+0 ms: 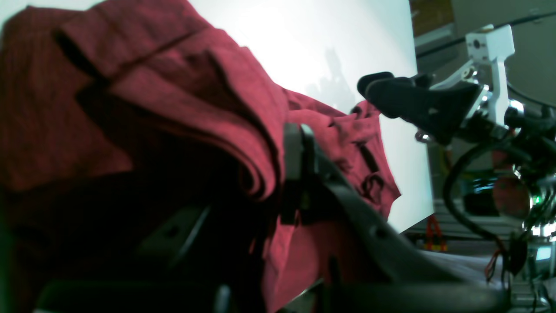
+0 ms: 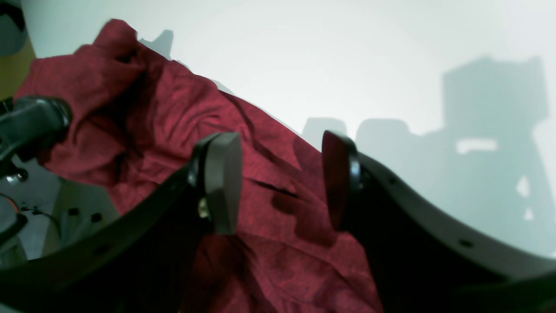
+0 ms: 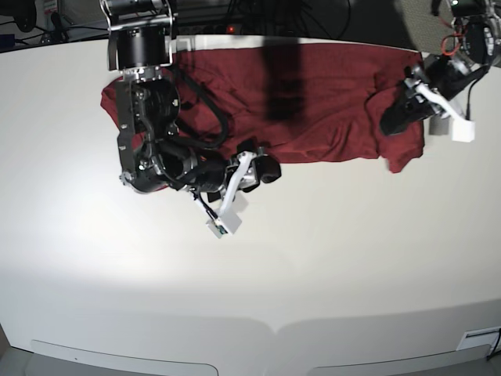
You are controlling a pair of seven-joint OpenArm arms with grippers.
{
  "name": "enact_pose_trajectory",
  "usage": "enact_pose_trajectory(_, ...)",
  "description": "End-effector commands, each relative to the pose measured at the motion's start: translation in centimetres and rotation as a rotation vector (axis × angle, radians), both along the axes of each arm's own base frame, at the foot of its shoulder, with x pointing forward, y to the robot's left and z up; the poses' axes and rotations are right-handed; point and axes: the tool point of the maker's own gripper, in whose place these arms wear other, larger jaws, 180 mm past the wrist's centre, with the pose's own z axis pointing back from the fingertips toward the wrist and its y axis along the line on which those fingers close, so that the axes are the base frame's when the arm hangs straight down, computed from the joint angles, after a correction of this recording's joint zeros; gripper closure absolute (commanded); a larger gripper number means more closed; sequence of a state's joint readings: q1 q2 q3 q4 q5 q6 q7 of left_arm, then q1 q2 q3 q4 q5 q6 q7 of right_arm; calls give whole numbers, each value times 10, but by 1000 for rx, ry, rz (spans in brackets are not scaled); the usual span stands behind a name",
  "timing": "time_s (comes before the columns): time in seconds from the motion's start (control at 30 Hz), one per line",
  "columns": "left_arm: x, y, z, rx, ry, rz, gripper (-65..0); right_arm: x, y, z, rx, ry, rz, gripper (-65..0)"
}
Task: Fold the T-shirt properly
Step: 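Drag the strip end with the left gripper toward the right gripper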
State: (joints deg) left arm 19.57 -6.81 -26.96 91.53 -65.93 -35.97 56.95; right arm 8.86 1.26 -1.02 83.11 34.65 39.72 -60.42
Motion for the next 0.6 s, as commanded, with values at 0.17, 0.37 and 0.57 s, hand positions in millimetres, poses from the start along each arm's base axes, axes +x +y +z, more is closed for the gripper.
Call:
enact_pose_trajectory(0.17, 3, -43, -1, -34, 14, -84, 0, 12, 4, 18, 35, -55, -2, -301)
enact_pose_trajectory(0.37, 3, -71, -5, -32, 29, -153, 0, 12, 4, 19, 35, -57, -2, -301)
enact_pose_trajectory(0.57, 1, -107, 6, -102, 3, -251, 0, 14, 4, 20, 37, -62, -3, -301)
